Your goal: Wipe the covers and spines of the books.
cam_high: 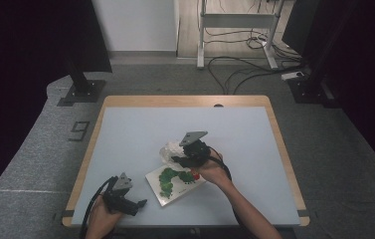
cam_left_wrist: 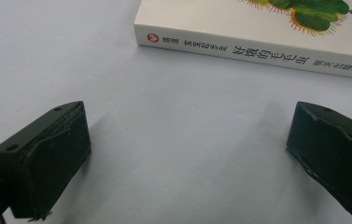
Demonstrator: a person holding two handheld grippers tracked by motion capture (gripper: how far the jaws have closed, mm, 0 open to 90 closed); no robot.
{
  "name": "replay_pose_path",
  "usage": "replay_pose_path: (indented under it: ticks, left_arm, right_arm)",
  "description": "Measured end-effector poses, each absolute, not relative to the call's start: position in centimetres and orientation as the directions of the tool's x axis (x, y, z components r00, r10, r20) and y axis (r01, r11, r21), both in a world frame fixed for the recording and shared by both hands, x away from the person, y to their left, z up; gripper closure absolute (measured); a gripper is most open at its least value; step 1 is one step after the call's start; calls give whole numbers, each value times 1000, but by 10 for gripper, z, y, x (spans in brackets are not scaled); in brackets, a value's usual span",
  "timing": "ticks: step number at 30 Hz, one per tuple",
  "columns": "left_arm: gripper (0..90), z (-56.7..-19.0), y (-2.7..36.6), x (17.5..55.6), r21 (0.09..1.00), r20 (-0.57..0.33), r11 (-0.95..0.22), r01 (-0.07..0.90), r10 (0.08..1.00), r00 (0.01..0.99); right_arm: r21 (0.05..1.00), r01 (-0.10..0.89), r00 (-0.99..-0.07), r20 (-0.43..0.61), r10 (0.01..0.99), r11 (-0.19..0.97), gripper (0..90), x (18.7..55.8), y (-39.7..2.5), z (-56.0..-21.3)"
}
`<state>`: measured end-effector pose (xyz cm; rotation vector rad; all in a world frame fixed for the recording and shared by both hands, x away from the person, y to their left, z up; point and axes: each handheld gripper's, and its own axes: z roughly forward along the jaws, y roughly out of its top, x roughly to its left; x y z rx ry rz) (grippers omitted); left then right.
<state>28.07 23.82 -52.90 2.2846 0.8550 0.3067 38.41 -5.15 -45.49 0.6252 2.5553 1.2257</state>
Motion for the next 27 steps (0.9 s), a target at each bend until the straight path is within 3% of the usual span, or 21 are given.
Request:
replay_pose_path:
  ticks: [27]
  left_arm:
    - [0,-529,238,281,663,-14,-562,495,652,758]
  right_arm:
    - [793,340,-792,-50,609,506,553,390,-138,-458]
